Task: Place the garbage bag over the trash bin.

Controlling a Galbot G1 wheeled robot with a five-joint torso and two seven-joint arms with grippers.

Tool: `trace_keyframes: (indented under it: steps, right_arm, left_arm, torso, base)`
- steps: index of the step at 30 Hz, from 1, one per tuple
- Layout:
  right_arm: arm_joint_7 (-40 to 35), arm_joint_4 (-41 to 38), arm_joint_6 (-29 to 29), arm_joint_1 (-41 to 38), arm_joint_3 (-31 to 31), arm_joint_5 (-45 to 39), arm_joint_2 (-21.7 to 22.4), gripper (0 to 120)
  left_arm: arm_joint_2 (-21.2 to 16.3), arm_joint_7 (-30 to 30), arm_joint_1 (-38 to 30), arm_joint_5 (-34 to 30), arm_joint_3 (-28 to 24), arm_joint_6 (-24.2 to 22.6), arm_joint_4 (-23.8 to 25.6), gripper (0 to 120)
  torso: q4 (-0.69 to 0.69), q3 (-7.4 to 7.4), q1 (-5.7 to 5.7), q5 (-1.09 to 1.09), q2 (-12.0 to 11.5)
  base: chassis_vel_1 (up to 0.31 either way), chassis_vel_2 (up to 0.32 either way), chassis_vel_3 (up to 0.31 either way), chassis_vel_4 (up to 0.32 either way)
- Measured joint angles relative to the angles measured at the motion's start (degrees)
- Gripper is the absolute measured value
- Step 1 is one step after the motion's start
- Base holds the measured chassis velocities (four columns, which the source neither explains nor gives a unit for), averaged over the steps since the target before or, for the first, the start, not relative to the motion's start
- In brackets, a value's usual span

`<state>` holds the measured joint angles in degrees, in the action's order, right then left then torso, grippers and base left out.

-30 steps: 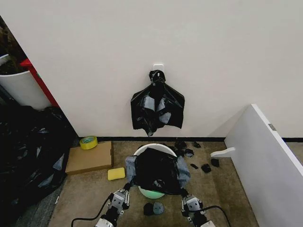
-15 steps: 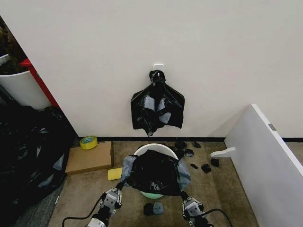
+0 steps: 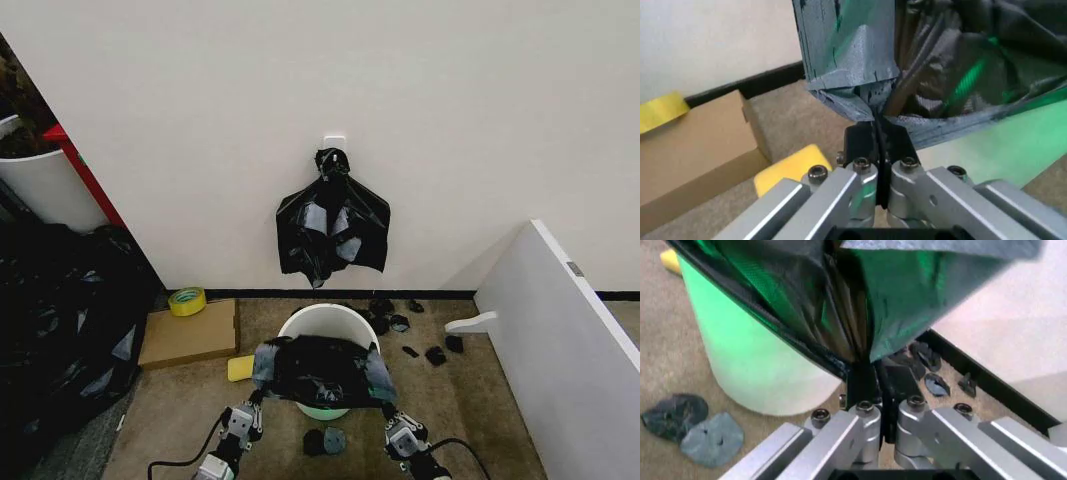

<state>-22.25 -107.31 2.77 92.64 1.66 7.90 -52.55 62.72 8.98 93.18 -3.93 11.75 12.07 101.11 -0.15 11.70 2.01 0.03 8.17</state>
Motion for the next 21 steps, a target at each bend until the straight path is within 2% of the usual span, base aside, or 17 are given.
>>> trace_keyframes:
  steps: [11,18,20,21]
  right_arm:
    - [0.4,2.5,1.4,-1.0,-0.9,0.9,0.2,0]
    - [0.3,1.7,2.0,-0.8,-1.0,-0.6,0.7,0]
    - [0.2,1.4,2.0,-0.5,-0.9,-1.3,0.9,7]
    - [0.2,1.1,2.0,-0.3,-0.9,-1.8,1.1,12]
  left_arm:
    - [0.6,0.1,-1.5,-1.5,0.1,-0.4,-1.7,0]
    - [0.1,1.6,-1.3,-3.5,-0.2,-1.5,-0.6,0]
    - [-0.2,2.7,-1.0,-3.8,-0.3,-2.2,0.0,0]
    - [-0.4,3.5,-0.8,-3.9,-0.4,-2.8,0.5,5]
  torso:
    - [0.0,0.0,0.0,0.0,0.0]
    - [0.0,0.0,0.0,0.0,0.0]
    - [0.0,0.0,0.0,0.0,0.0]
    - [0.0,0.0,0.0,0.0,0.0]
  base:
    - [0.0,0.0,0.0,0.0]
    - [0.0,0.0,0.0,0.0]
    - [0.0,0.0,0.0,0.0]
    - [0.0,0.0,0.0,0.0]
